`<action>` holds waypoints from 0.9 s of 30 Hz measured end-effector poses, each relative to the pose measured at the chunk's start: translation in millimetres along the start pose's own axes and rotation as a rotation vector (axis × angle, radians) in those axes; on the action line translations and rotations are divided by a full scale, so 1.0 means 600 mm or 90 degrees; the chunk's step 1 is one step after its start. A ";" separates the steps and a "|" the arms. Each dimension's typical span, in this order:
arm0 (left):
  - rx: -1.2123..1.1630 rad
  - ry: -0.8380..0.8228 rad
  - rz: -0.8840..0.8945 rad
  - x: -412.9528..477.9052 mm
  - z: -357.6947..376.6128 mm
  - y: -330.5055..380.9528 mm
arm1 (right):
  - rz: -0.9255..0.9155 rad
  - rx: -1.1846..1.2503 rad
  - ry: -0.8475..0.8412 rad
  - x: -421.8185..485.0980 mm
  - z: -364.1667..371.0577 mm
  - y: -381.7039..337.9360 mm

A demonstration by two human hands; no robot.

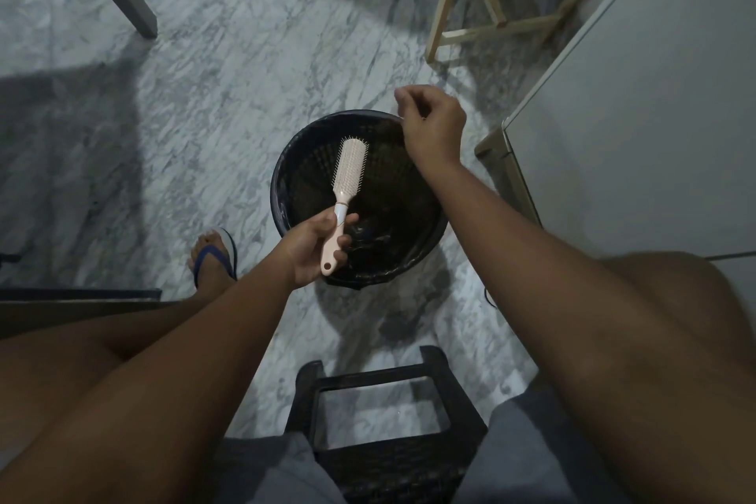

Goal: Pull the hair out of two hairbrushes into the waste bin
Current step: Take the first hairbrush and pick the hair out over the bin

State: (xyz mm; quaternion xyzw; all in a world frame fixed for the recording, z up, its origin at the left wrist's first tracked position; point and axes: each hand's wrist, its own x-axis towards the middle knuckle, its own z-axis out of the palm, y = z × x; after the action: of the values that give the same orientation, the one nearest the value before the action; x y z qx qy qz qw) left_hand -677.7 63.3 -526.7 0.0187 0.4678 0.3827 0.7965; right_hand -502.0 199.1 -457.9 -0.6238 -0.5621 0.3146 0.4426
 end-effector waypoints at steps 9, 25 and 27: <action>-0.009 -0.039 0.002 -0.005 0.002 0.015 | 0.306 -0.526 -0.530 -0.053 0.000 0.074; -0.025 -0.073 -0.013 -0.005 -0.008 0.016 | 0.066 -0.019 -0.001 -0.033 0.008 0.036; -0.022 -0.061 -0.012 -0.003 -0.010 0.013 | 0.098 -0.060 -0.019 -0.031 0.005 0.046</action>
State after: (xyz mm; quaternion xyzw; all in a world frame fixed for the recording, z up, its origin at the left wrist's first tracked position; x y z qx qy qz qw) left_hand -687.4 65.6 -526.0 0.0190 0.4225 0.3818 0.8218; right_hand -496.3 182.0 -486.2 -0.6804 -0.5331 0.3305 0.3789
